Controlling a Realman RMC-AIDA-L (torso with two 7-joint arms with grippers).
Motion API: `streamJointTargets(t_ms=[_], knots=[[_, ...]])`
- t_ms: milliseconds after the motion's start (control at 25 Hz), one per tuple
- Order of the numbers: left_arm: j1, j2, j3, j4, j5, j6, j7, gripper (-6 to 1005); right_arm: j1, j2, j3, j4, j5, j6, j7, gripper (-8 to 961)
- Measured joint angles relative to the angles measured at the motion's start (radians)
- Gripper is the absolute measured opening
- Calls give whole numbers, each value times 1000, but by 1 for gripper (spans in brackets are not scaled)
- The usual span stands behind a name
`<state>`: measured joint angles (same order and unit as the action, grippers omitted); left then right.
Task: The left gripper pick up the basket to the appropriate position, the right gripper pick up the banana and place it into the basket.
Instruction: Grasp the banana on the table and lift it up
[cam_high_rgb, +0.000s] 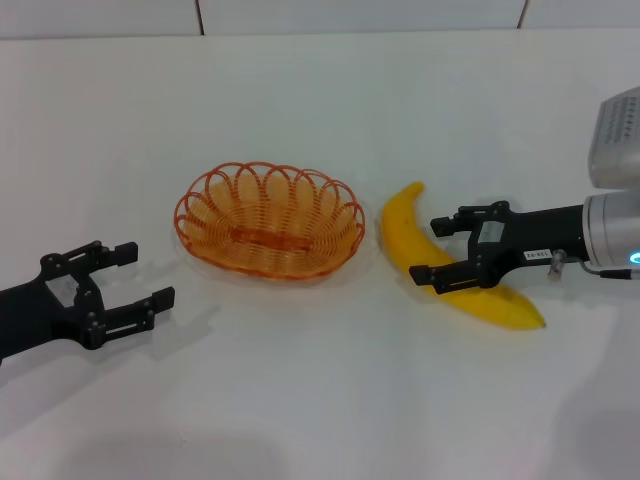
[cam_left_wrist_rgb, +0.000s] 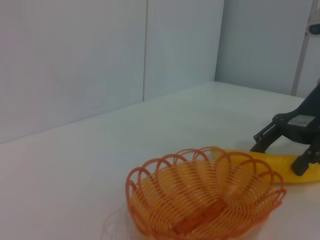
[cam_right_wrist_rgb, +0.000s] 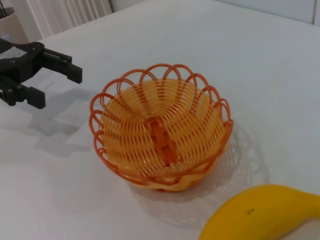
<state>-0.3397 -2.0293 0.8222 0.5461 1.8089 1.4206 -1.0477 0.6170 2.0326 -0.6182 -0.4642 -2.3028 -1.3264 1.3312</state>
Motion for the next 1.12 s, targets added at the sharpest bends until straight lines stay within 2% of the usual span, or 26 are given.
streamJointTargets(t_ms=[480, 880, 1120], knots=[[1, 0, 0, 0, 3, 13, 0, 802, -4, -3, 10, -5, 6, 53, 17, 738], [3, 1, 0, 0, 2, 20, 0, 801, -1, -2, 10, -5, 7, 14, 24, 721], [3, 1, 0, 0, 4, 20, 0, 801, 2, -2, 11, -10, 10, -17, 24, 547]])
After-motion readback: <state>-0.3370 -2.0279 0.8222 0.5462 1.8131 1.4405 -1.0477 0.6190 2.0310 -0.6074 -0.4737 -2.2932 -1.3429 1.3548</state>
